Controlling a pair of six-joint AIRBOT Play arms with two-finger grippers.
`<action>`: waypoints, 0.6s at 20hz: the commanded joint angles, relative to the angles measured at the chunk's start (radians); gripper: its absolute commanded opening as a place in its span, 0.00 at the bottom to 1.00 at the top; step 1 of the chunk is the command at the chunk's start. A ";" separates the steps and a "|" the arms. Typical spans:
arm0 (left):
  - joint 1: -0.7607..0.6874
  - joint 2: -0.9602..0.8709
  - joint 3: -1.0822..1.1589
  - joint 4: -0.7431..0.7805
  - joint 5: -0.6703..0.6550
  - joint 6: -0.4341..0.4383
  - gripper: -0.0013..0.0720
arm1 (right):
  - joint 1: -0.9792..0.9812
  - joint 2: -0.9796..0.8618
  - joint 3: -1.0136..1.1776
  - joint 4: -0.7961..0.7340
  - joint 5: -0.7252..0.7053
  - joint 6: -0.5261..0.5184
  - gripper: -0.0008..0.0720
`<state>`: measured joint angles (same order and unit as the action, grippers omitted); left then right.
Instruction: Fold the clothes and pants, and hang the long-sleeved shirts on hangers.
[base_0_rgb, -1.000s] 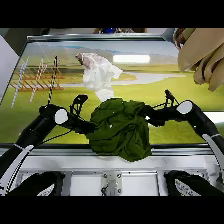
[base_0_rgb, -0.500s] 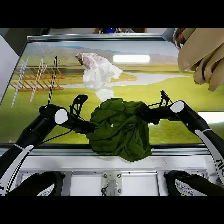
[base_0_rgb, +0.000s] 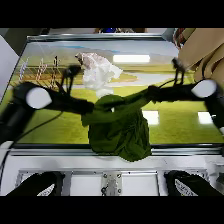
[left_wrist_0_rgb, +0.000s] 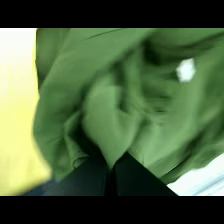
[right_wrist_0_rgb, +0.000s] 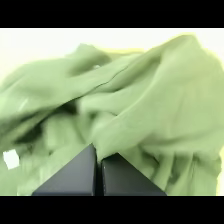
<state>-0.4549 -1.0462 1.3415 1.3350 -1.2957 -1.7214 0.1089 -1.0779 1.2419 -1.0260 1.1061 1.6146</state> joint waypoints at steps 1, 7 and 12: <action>-0.034 0.036 0.421 -0.018 0.011 0.001 0.03 | -0.001 0.078 0.420 -0.066 0.177 -0.002 0.03; -0.263 0.044 0.857 -0.024 0.290 0.001 0.03 | -0.001 0.145 0.920 0.011 0.103 0.061 0.03; -0.375 0.188 0.626 0.064 0.673 -0.005 0.03 | -0.002 0.233 0.920 0.012 -0.019 0.077 0.03</action>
<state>-0.7757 -0.9218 2.0335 1.3376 -0.8410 -1.7206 0.1081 -0.8837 2.1273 -1.0176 1.1511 1.6718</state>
